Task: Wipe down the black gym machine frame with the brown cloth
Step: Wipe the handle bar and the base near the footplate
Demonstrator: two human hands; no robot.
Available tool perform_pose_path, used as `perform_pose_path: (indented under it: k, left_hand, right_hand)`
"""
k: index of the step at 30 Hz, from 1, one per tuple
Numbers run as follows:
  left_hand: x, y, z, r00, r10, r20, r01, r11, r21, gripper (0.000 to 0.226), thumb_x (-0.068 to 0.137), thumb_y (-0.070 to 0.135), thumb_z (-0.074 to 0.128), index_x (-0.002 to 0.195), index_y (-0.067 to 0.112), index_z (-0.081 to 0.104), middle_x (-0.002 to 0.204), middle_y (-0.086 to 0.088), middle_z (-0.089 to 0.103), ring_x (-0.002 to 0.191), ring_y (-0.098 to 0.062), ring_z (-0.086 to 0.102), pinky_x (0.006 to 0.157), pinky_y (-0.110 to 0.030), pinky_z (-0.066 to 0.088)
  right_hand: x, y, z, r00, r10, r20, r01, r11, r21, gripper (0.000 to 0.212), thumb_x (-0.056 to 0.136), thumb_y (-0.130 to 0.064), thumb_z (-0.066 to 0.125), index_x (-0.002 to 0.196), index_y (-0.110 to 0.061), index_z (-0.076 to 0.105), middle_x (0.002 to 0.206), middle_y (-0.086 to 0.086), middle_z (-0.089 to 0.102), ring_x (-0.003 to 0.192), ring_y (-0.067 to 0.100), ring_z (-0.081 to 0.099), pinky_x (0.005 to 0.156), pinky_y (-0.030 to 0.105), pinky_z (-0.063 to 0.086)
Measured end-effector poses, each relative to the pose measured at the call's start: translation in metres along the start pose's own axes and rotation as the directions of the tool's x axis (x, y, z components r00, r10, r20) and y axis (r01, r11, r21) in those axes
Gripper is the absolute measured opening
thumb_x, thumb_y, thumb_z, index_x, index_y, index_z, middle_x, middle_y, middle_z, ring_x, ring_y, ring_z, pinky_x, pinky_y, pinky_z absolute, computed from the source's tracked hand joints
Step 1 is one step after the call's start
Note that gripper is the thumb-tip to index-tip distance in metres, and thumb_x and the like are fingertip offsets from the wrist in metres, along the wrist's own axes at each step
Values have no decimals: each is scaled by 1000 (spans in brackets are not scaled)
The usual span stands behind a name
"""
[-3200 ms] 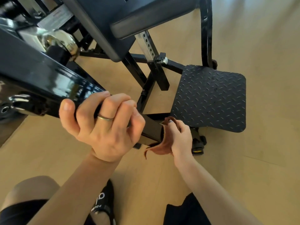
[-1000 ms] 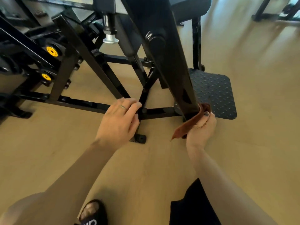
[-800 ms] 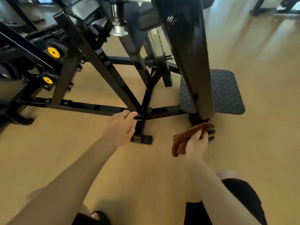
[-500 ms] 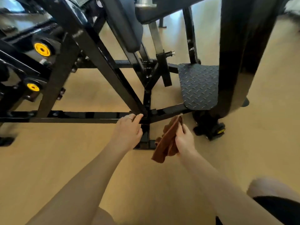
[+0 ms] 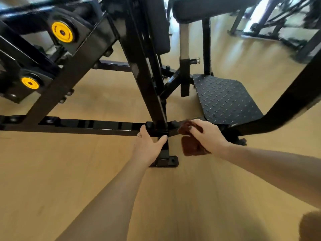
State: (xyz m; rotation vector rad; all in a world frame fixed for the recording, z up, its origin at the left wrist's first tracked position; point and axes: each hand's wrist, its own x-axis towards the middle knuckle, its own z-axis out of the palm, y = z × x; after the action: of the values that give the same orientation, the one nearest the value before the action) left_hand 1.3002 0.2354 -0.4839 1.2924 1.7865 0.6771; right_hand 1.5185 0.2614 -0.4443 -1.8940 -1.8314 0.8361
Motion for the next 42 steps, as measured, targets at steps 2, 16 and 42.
perform_pose_path:
  k: [2, 16, 42]
  left_hand:
    - [10, 7, 2, 1000, 13, 9, -13, 998, -58, 98, 90, 58, 68, 161, 26, 9, 166, -5, 25, 149, -31, 33, 117, -49, 35]
    - [63, 7, 16, 990, 100, -97, -121, 963, -241, 96, 93, 53, 67, 162, 31, 4, 166, -4, 27, 148, -28, 35, 117, -48, 35]
    - [109, 24, 50, 930, 35, -365, -47, 999, -23, 44, 99, 50, 57, 111, 24, 23, 94, -2, 60, 79, -18, 66, 62, -27, 58]
  right_hand:
    - [12, 3, -13, 999, -46, 28, 49, 992, -116, 29, 105, -41, 53, 132, -34, 59, 116, -3, 58, 101, 13, 60, 79, 25, 51]
    - [105, 58, 68, 987, -74, -141, 70, 997, -29, 33, 106, -32, 52, 138, -29, 58, 135, 4, 48, 124, 25, 48, 108, 50, 48]
    - [161, 99, 111, 976, -171, -137, 171, 985, -13, 39, 109, -38, 37, 138, -24, 60, 140, -7, 55, 137, 12, 41, 120, 35, 30]
